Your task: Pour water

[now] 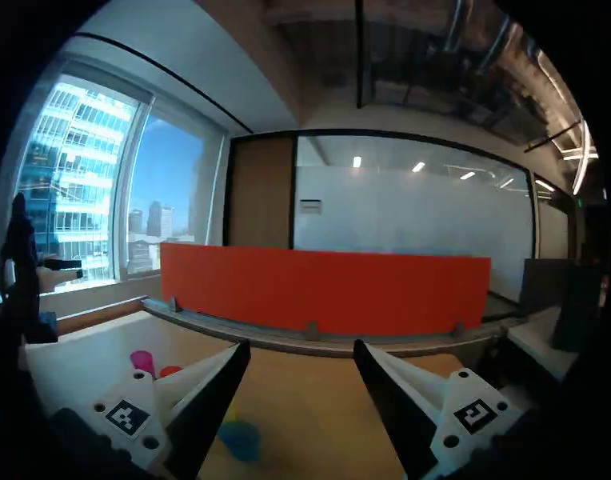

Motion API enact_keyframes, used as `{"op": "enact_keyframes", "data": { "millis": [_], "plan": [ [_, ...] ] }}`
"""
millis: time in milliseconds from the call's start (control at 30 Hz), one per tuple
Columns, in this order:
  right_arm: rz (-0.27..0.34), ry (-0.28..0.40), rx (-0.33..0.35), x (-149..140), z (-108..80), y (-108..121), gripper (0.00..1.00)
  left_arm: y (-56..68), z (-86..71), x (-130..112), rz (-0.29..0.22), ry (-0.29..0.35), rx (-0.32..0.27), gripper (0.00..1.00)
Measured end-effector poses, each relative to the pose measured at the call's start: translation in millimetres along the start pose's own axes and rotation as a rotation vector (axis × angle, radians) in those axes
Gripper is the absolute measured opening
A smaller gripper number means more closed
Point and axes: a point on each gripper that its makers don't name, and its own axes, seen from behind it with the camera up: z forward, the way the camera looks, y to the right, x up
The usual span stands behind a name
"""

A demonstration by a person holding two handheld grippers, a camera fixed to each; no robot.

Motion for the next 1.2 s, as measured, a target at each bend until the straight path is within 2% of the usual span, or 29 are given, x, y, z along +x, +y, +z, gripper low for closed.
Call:
{"op": "enact_keyframes", "data": {
  "millis": [100,300,400,900,1200],
  "plan": [
    [-0.011,-0.004,0.072,2,-3.1,-15,1.0,15.1,-0.4,-2,0.01,-0.017,-0.068,1.0],
    [0.016,-0.011,0.239,7,-12.0,-50,1.0,48.3,-0.9,-12,0.039,-0.057,-0.2,1.0],
    [0.029,-0.021,0.287,7,-13.3,-58,1.0,58.4,-0.6,-17,0.047,-0.069,-0.236,1.0],
    [-0.024,-0.086,0.333,-13,-9.3,-65,1.0,90.3,8.5,-58,0.041,-0.161,-0.353,1.0],
    [-0.013,-0.123,0.339,-32,2.7,-64,1.0,110.7,20.1,-98,0.037,-0.234,-0.412,1.0]
  ]
}}
